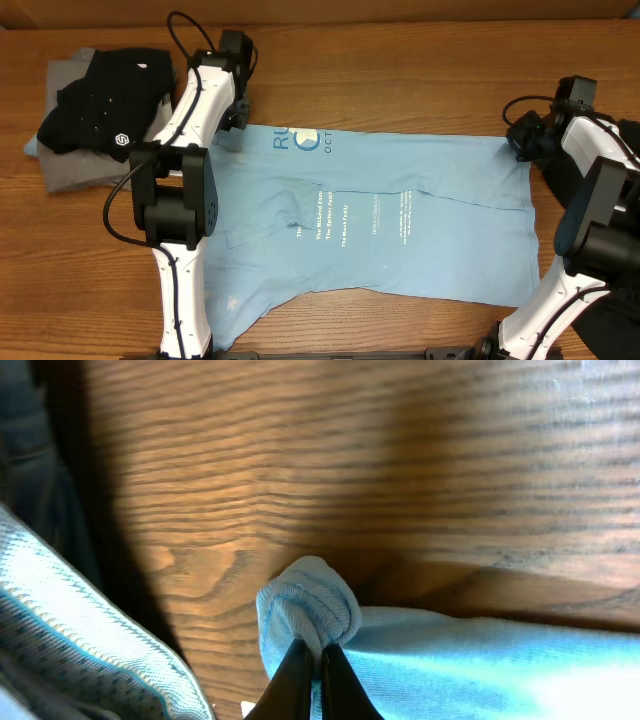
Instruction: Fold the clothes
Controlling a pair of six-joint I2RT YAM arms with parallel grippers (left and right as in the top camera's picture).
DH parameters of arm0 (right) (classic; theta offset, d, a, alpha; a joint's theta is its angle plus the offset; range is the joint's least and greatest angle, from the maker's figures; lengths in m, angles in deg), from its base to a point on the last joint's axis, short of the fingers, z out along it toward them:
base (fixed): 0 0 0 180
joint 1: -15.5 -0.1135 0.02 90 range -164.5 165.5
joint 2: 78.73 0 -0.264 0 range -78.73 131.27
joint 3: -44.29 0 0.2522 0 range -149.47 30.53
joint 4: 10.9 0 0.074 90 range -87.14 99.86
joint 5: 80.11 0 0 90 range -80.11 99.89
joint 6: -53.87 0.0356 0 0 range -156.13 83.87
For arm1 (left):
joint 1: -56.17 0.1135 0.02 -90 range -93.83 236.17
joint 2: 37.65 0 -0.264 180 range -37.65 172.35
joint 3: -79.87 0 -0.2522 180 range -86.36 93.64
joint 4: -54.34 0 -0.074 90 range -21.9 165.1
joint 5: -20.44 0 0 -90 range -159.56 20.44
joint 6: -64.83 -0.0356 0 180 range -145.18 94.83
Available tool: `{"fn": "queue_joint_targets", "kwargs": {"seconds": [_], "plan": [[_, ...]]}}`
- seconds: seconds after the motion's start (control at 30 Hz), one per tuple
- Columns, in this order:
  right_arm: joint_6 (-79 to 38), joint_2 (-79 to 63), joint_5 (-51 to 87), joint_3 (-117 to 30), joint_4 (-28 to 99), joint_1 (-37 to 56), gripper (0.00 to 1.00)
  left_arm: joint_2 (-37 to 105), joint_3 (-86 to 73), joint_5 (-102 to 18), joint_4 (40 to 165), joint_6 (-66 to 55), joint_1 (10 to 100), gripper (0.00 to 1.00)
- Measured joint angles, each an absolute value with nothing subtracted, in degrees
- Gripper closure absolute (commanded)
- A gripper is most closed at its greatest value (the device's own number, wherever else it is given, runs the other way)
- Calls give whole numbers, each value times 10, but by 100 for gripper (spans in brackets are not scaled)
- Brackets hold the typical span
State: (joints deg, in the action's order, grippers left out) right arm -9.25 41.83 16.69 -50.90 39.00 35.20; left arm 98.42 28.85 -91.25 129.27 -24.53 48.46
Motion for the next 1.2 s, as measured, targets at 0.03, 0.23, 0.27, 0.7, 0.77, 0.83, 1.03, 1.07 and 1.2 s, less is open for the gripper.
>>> {"fn": "queue_joint_targets", "kwargs": {"seconds": [0.03,0.23,0.27,0.7,0.77,0.83,1.03,1.07,1.2], "plan": [[-94,418,167,-509,390,352,88,984,295,-912,1295,-239,487,96],[-98,418,164,-510,395,352,87,984,322,-891,1307,-217,505,90],[-99,418,164,-511,396,352,87,984,322,-889,1314,-213,509,88],[-103,418,163,-512,399,352,87,984,322,-847,1327,-196,573,65],[-103,418,162,-512,400,352,87,984,323,-815,1318,-210,573,62],[-103,418,162,-512,400,352,87,984,325,-791,1314,-229,566,58],[-103,418,162,-512,400,352,87,984,340,-800,1302,-284,514,50],[-103,418,162,-512,400,352,87,984,340,-808,1300,-287,507,50],[-103,418,161,-512,401,352,87,985,340,-828,1295,-302,483,57]]}}
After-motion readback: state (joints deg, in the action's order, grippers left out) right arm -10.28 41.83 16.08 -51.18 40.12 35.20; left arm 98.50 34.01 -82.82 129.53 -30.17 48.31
